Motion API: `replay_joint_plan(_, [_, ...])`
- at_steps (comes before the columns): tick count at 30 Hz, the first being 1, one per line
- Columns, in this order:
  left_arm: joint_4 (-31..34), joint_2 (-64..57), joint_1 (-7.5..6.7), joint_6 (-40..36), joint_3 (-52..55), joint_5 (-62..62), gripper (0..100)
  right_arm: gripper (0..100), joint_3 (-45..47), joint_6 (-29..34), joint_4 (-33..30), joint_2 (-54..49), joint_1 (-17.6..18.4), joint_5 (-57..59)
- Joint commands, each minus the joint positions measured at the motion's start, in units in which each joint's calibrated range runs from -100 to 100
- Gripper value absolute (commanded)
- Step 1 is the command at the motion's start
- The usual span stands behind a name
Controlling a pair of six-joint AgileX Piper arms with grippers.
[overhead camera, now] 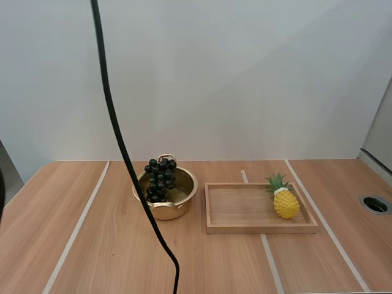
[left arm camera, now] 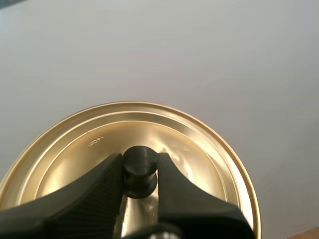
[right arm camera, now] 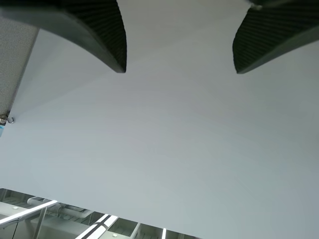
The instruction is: Open the pot, put the grape inside, and close it
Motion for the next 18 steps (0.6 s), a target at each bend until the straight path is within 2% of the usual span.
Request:
replay_joint_plan(1, [-4.7,0.1,0.03,-0.8,4.7,0.0,0,100,-0.2,0.5,-0.6,-1.0,-0.2,2.0])
replay_joint_plan(13, [-6.4,0.1,0.03,0.4,29.3,0.0,0,100,-0.2,0.5,-0.6,-2.2,-0.2,3.8])
replay_joint_plan(18, [-11.1,0.1,0.03,3.4,38.4,-3.6,0,100,-0.2,0.5,-1.0,-2.5,-0.2,4.5])
